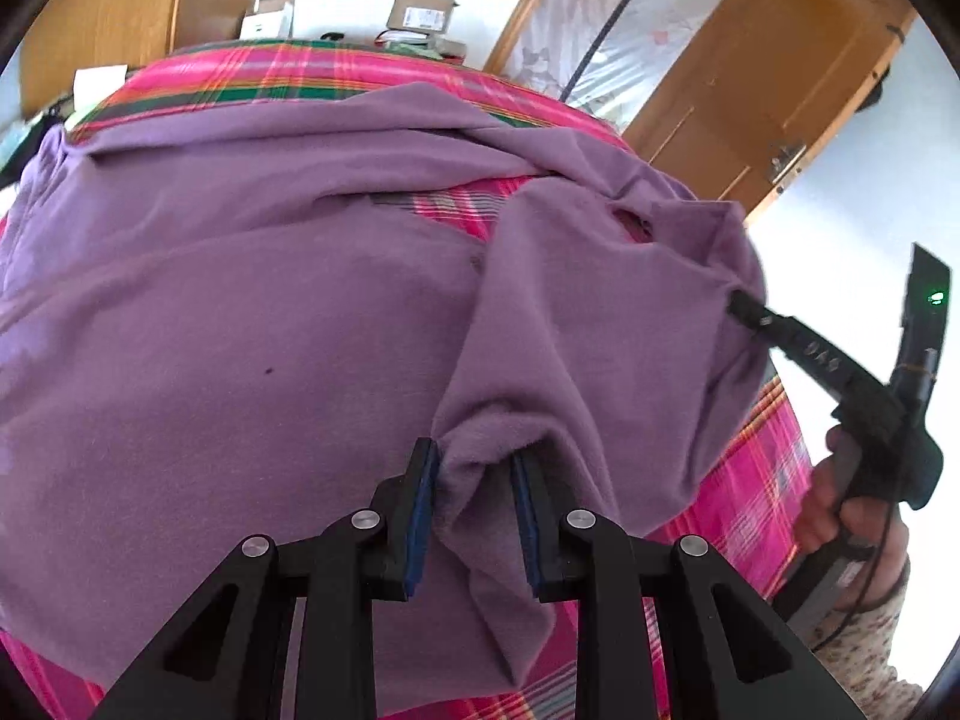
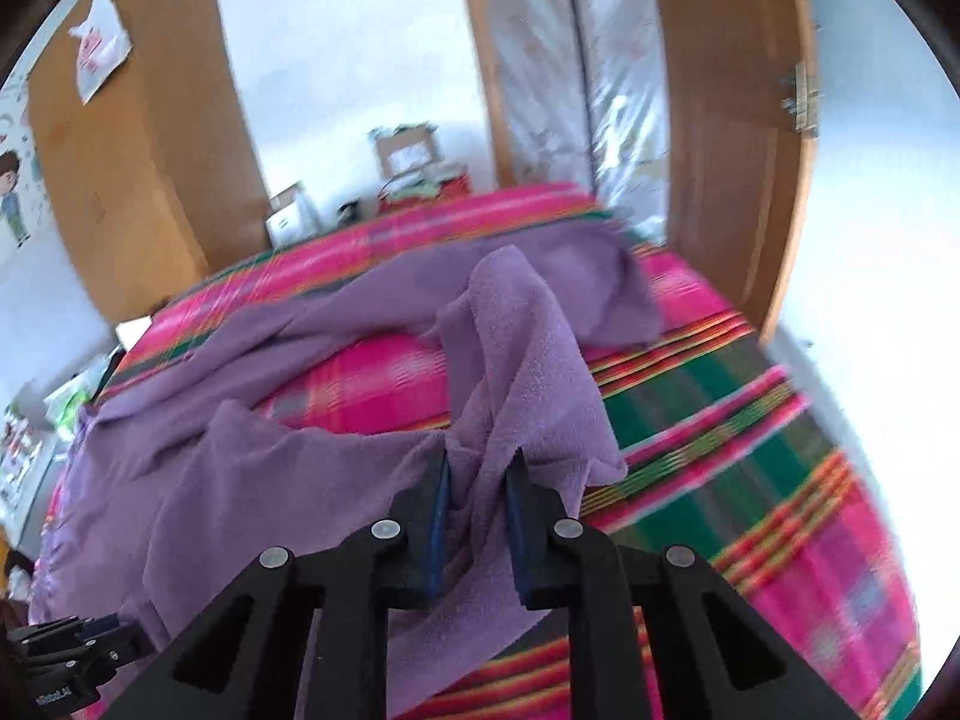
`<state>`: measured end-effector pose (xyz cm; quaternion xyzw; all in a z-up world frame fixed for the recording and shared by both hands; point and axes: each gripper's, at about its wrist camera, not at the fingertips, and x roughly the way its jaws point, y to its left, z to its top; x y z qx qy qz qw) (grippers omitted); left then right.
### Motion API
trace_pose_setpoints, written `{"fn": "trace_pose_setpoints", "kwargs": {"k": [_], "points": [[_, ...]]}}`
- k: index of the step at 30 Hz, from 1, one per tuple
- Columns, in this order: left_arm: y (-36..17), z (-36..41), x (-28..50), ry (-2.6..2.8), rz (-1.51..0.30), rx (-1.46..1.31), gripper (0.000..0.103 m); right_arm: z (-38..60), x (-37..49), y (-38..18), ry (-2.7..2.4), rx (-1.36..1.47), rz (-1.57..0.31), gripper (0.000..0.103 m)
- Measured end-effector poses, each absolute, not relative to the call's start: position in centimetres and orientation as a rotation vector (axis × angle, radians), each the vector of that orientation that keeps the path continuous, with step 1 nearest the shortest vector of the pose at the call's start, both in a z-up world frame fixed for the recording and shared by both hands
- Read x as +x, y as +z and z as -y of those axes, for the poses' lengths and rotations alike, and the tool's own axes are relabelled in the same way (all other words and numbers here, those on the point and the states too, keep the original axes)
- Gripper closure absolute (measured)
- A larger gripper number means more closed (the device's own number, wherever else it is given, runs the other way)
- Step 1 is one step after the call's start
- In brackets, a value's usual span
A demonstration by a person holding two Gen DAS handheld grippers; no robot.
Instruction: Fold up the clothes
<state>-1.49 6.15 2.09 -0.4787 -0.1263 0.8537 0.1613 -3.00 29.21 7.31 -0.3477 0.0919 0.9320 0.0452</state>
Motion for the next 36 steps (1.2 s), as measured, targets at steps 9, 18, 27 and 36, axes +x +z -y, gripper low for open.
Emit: {"fn": "trace_pose_setpoints", "kwargs": {"k": [9,18,27,36], "points": [[2.2,-9.5,-1.6,2.382,0.255,-1.37,0.077,-34.6,-1.7,8.4,2.769,-0.97,-0.327,0.085],[1.5,-12.4,-1.3,2.314,0.195,-1.401,0.077,-38.2,-1.9,8.1,2.712,-0.972,-0.31,0.085],[1.3,-13.5,-0.7,2.243,0.168,-1.417,0.077,-39.5,-2.4,6.6,2.684,-1.059,-0.265,0.085],[1.8,-14.4,-0.1,2.175,0.159,-1.396,0.077,-40.5,-3.0,5.1,2.664,-1.131,-0.28,0.081]]}}
